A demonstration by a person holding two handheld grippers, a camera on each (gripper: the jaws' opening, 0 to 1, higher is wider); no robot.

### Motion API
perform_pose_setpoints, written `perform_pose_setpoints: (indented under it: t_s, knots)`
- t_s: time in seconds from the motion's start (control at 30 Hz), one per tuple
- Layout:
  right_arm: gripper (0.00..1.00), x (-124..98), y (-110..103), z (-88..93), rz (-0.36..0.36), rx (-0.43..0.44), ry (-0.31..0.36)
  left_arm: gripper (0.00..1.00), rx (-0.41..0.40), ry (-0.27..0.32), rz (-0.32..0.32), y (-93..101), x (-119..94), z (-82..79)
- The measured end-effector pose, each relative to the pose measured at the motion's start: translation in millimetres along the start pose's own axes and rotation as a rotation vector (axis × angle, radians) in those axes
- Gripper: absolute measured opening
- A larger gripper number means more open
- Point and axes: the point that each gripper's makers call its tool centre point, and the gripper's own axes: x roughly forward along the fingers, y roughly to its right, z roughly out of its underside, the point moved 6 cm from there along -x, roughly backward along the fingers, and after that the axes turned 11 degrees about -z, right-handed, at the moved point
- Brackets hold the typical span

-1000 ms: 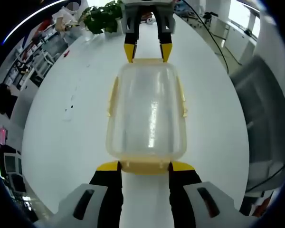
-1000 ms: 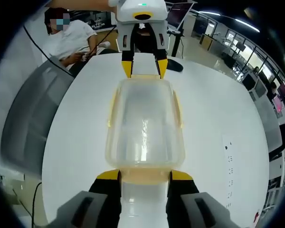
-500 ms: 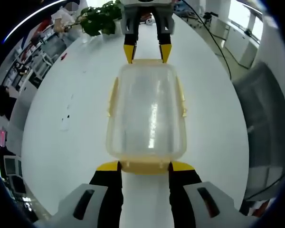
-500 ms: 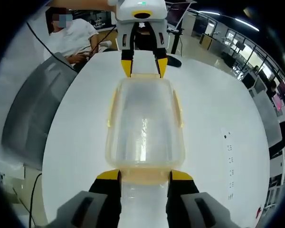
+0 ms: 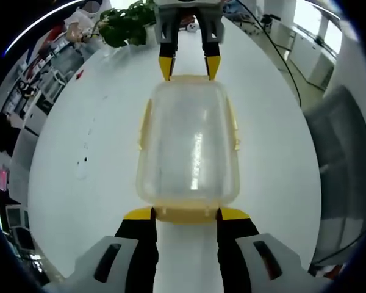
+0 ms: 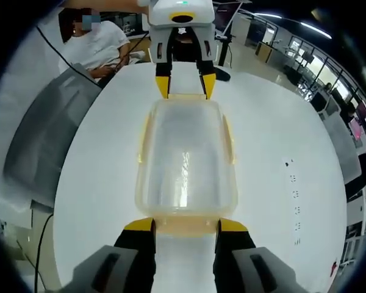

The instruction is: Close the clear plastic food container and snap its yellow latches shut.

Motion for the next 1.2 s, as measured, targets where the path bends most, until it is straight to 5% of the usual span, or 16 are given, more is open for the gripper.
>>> perform_pose_setpoints:
  t_s: [0.47, 1.2]
  knots:
    - [0.35, -1.1, 2.9, 18.3, -0.016, 0.004, -0.007, 0.35, -0.004, -0.008, 0.006, 1.5, 13.7, -12.4]
    - [0.35, 12.2, 8.9, 25.9, -0.044, 0.022, -0.021, 0.36, -0.022, -0.007, 0.038, 3.0, 27.9, -7.0]
